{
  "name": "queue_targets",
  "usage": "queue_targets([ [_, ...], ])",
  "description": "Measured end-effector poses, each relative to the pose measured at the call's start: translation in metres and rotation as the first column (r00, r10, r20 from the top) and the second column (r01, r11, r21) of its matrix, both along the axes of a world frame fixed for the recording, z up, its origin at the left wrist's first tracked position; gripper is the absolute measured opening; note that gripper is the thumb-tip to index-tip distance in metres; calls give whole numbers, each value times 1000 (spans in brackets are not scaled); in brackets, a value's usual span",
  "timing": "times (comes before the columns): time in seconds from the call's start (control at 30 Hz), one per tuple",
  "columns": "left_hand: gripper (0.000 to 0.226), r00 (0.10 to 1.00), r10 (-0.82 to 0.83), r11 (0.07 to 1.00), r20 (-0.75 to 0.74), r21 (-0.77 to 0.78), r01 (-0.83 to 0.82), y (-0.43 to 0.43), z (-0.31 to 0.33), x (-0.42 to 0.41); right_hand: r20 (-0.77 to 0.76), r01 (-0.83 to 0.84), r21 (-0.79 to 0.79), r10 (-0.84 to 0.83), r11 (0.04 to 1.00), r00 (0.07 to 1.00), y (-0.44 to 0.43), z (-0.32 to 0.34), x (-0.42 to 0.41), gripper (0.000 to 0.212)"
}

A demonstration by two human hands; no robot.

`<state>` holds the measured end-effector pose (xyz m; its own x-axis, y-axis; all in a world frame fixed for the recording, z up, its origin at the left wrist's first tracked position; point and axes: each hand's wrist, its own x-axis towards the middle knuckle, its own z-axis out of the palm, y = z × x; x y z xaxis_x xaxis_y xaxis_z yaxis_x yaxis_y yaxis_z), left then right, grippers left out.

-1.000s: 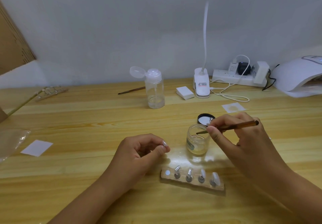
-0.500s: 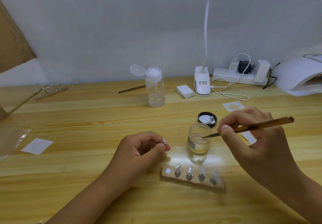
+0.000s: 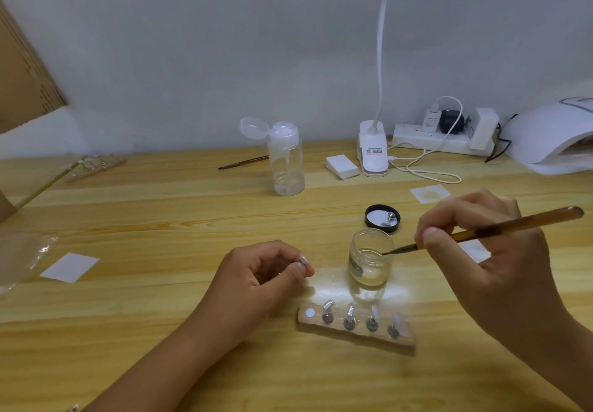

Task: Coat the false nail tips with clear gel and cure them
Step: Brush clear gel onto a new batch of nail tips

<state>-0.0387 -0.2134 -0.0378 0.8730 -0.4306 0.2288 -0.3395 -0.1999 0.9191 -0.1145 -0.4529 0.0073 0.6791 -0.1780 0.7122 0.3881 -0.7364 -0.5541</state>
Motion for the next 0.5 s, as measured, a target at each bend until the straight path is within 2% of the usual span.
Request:
queue_targets([
  [0.5,9,1000,4,1000,5,13,-4,1,0,1,6,9,-51,-8,999,1000,-1,-1,1,22],
])
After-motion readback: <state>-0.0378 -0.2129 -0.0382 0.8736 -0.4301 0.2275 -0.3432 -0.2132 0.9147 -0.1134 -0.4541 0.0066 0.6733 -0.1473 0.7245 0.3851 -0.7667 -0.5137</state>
